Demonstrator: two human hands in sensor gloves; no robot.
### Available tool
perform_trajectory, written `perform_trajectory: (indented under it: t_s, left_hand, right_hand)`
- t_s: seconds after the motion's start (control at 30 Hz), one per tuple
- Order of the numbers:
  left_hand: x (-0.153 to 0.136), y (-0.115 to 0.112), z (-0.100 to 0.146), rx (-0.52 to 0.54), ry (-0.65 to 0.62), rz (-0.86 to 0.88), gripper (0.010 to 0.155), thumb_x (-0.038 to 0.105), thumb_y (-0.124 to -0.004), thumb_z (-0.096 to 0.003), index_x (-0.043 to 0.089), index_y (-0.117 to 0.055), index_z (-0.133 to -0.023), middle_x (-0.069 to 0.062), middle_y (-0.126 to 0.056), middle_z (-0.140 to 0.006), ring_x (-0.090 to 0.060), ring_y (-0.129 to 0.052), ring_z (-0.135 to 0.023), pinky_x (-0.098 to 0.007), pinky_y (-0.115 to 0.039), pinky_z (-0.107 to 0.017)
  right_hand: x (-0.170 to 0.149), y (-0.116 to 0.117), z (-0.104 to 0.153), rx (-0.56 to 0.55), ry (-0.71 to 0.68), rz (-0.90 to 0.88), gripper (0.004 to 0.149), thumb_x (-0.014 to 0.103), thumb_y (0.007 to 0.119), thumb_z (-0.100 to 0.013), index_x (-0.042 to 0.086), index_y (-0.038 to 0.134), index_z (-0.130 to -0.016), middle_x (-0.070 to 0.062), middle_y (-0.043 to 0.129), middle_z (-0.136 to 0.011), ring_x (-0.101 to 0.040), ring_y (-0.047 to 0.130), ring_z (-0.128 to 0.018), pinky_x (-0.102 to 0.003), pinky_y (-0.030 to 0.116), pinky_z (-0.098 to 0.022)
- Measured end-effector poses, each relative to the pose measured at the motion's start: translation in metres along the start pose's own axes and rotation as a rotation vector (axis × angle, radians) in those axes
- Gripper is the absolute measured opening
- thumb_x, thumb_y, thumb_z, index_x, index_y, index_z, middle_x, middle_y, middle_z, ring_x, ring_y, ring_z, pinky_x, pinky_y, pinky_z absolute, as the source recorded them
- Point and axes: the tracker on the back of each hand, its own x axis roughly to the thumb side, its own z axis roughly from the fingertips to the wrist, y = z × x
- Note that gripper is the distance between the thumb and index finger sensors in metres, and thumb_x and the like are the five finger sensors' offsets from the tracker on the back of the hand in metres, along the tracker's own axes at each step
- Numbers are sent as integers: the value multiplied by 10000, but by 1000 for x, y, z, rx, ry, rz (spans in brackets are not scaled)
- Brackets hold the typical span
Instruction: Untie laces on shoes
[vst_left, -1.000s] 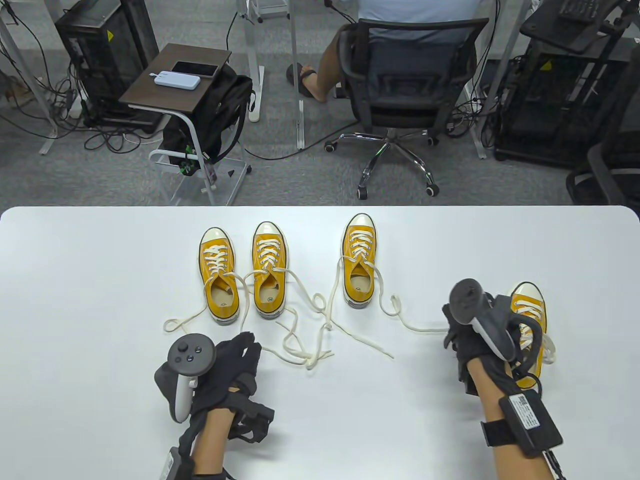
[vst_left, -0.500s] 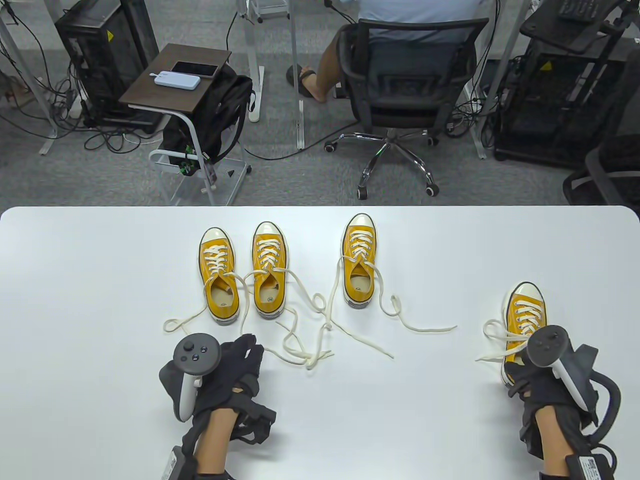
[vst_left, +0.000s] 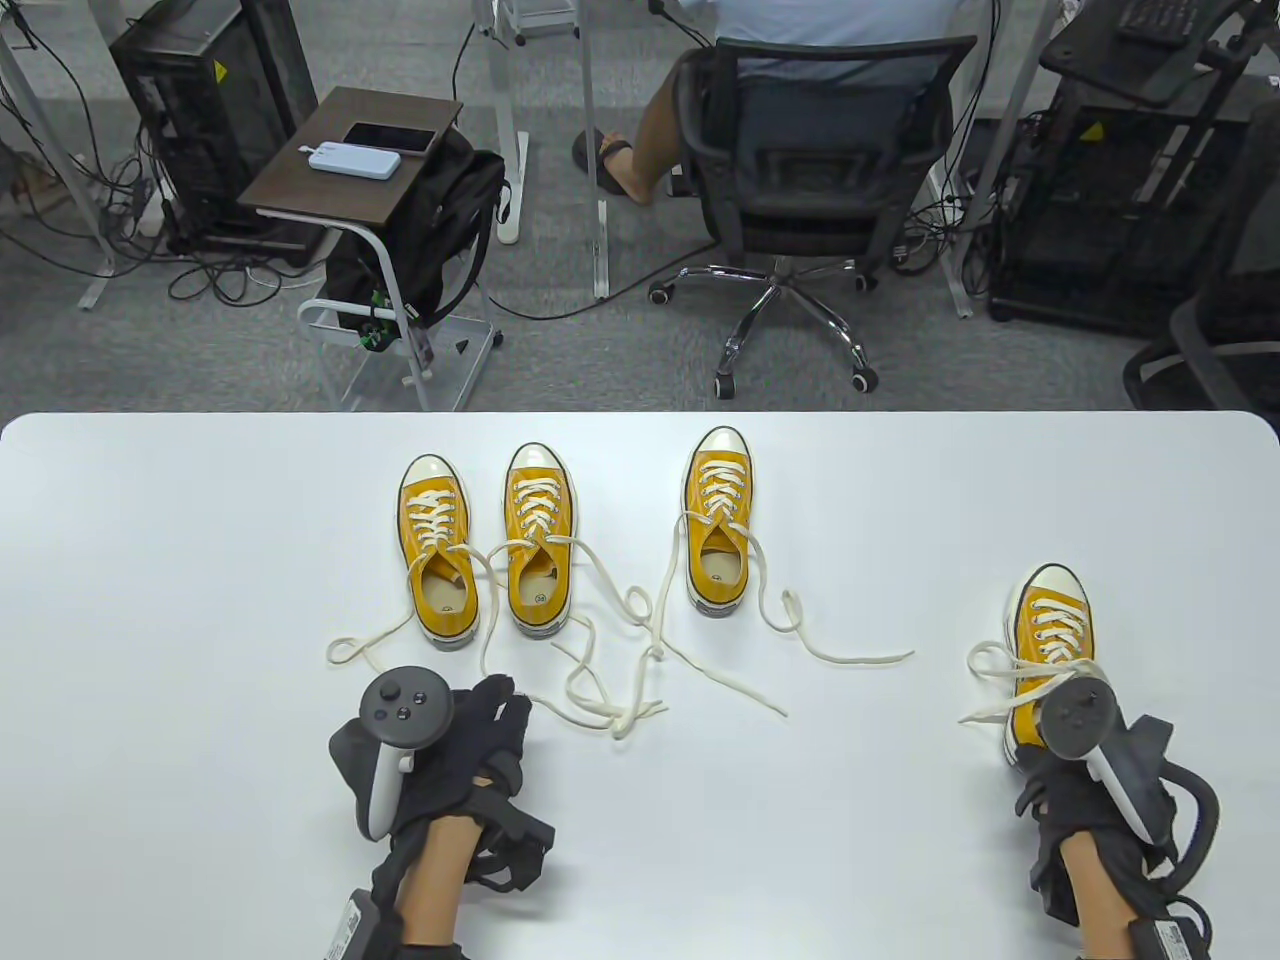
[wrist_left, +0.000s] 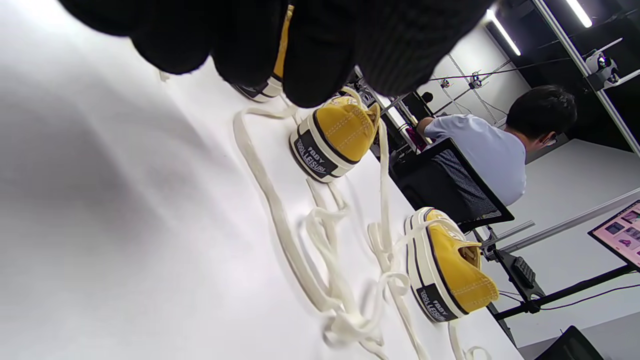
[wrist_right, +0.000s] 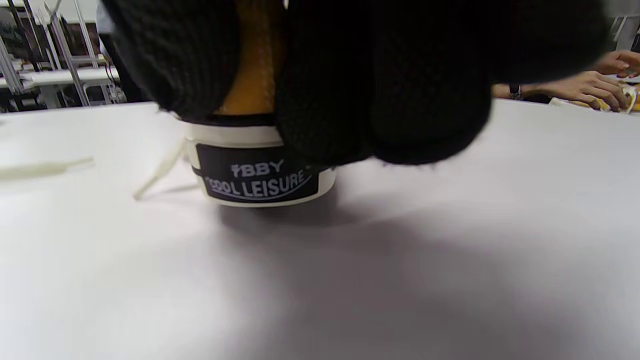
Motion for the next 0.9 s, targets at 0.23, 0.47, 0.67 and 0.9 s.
perform_trajectory:
  t_s: [0.23,0.47,0.67,0.9]
  left_hand:
    - [0,0,0,7,-1,-7,600,469,-701,-517,214,-732,-1060,-228,-643,-1062,-513,-672,-875,-593,-645,-611]
    - [0,0,0,8,-3,-11,601,470,-701,-517,214,-731,-1060,-230,-643,-1062,-514,-670,-876,-593,-644,-611]
    - [0,1,0,13,-9,0,600,469,-701,-517,216,-730,-1060,-230,-640,-1063,-514,-668,-877,-593,-643,-612]
    - [-1,2,0,19,-16,10,601,469,-701,-518,214,-730,-1061,-230,-641,-1062,-515,-668,-876,-594,-643,-611]
  right_hand:
    - [1,-25,6,-41,-38,-40,397,397,856,-397,256,918,-762,-186,995,-571,-351,979,-391,-519,800,-332]
    - [24,-64,26,-104,-124,-78,401,396,855,-400,246,918,-767,-188,995,-565,-354,976,-390,-524,796,-333]
    - [55,-93,56,-119,-239,-97,401,388,856,-403,241,920,-771,-197,995,-567,-367,972,-396,-531,791,-336]
    - [90,-118,96,-115,-411,-138,406,389,863,-402,226,929,-768,-201,1006,-549,-371,977,-377,-533,793,-325]
